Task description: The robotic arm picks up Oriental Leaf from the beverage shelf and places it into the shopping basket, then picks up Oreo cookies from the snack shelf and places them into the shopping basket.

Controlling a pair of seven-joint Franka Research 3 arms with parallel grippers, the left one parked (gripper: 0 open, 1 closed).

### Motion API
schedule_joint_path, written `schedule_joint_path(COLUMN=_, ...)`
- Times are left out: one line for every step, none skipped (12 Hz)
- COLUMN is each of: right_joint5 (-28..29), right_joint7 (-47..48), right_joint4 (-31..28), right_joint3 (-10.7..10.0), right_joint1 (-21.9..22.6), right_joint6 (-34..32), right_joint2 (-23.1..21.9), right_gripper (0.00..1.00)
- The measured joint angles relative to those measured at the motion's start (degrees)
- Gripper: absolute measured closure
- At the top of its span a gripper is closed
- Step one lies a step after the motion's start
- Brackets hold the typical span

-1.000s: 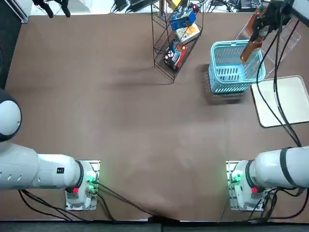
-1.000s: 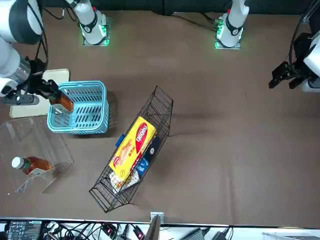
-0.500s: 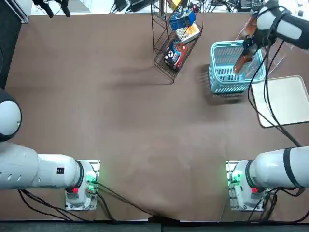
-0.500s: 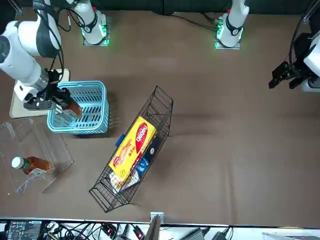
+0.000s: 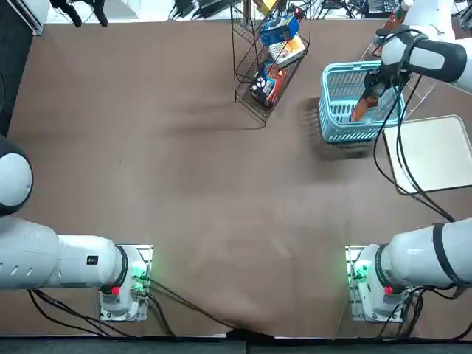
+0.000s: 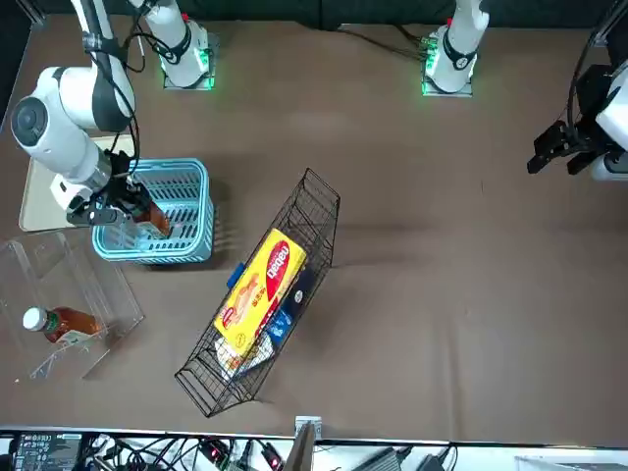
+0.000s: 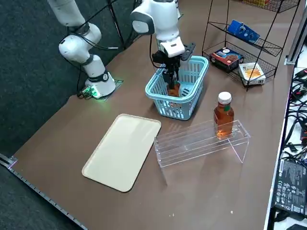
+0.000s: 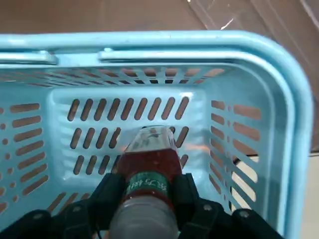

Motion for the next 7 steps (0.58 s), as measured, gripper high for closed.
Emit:
schedule_joint_path(right_joint5=0.0, right_joint7=0.0, right_joint4=0.0, right_joint3=0.0, right_joint1=0.0, right_joint6=0.6, right_joint2=0.8, right_gripper=0.44)
schedule_joint_path(right_joint5=0.0, right_joint7=0.0, right_joint4=0.0, right_joint3=0.0, right_joint1=0.0, right_joint6=1.1, right_joint2=1.6, right_gripper=0.44)
schedule_joint_path(right_joint5=0.0, right_joint7=0.1, right_joint4=0.0, right_joint3=0.0, right_joint1=0.0, right_joint6=1.6, right_joint2=2.2, right_gripper=0.44)
schedule_joint_path(right_joint5=0.0, right_joint7=0.3, right_joint4=0.2, right_joint3=-0.1, right_joint1=0.0, right_joint6=1.6, right_joint2=2.3, right_gripper=0.43)
schedule_joint_path(right_joint5=0.0, right_joint7=0.6, right_joint4=0.3, right_joint3=-0.1, right_joint1=0.0, right_joint6=1.6, right_joint2=2.2, right_gripper=0.37)
schedule_joint_path(right_joint5=0.0, right_joint7=0.7, right_joint4=0.3, right_joint3=-0.1, right_joint1=0.0, right_joint6=1.6, right_joint2=2.2, right_gripper=0.27)
schedule_joint_path(right_joint5=0.0, right_joint7=0.9, right_joint4=0.4, right_joint3=-0.1, right_joint1=0.0, right_joint6=1.6, right_joint2=2.2, right_gripper=0.16)
